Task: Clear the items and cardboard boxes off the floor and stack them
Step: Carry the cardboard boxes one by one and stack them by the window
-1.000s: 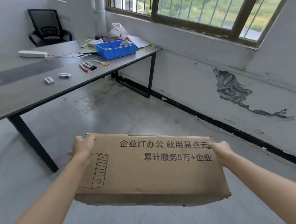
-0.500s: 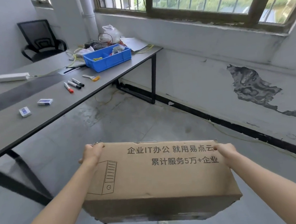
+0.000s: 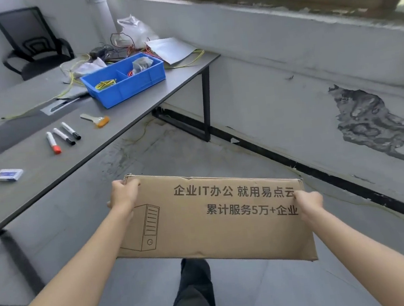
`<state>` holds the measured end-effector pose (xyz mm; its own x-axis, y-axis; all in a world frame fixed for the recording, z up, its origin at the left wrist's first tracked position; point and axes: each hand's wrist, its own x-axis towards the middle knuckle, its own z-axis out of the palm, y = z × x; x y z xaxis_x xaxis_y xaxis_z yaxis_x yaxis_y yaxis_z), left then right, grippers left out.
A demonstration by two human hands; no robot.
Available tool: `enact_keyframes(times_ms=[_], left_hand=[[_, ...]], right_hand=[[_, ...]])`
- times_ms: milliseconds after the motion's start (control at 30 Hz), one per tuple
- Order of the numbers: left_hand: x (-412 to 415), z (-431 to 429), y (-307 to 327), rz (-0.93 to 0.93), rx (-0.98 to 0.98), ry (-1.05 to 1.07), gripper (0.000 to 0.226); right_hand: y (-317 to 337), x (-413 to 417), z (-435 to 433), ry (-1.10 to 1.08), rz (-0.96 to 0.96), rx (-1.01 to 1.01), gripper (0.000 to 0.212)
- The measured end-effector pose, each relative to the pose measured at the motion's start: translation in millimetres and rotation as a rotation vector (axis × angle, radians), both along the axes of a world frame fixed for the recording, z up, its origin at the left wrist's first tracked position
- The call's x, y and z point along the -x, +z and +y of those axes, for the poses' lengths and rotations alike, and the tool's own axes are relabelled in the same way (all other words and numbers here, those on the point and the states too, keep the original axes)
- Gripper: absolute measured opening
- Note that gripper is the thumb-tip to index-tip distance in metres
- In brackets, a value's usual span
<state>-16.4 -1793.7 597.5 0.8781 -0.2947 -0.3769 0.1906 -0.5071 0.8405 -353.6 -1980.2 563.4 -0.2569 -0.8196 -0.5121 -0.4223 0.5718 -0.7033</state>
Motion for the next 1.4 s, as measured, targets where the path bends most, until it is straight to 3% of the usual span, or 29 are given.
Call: enact_keyframes(times_ms=[133,300,367,500,600,700,1000,1067,1200,1333,1400], left_hand=[[-42.8,-80.6,-25.5,0.049,-0.042,-0.023,0.063],[-79.8,-194.7,-40.3,0.105,-0.094,-0.104,0.026],[-95.4,-235.5,-51.7,0.112,-0.151,-0.159,0.029],[-117.1,-312.4,-62.4,0.113,-0.238,-0.233,0.040],[-126.1,-364.9,-70.9,0.122,-0.242,-0.279,0.040],[-131.5,-413.9,-78.8,0.107,-0.249,-0.317,0.017],[-153.8,-564.0,-121.0,0.056,-0.395,-0.405,0.014],[-158.6,-597.2,-134.7,0.072,-0.417,-0.398,0.010],[-166.7,-652.4,-164.9,0.084,-0.467,-0.427,0.016],[-173.8,-693.6,-197.0,0.088,-0.488,-0.444,0.056],[-178.1,-711.7,-212.5,0.104,-0.485,-0.436,0.060]], right_hand=[[-6.3,-23.0,-64.5,-0.056,0.017,0.002,0.011],[-27.2,-45.3,-149.1,-0.113,0.119,-0.044,0.017],[-40.1,-47.6,-182.7,-0.122,0.176,-0.084,0.028],[-43.0,-57.4,-228.3,-0.212,0.198,-0.132,0.022],[-58.4,-58.7,-255.7,-0.279,0.169,-0.160,0.023],[-85.8,-61.7,-289.1,-0.317,0.139,-0.203,0.024],[-123.1,-92.7,-409.8,-0.303,-0.018,-0.315,0.018],[-139.7,-95.5,-438.3,-0.282,-0.091,-0.364,0.029],[-168.7,-102.8,-480.3,-0.326,-0.156,-0.448,0.034],[-198.6,-112.8,-508.9,-0.366,-0.177,-0.454,0.036],[-208.6,-119.9,-522.0,-0.352,-0.196,-0.440,0.034]])
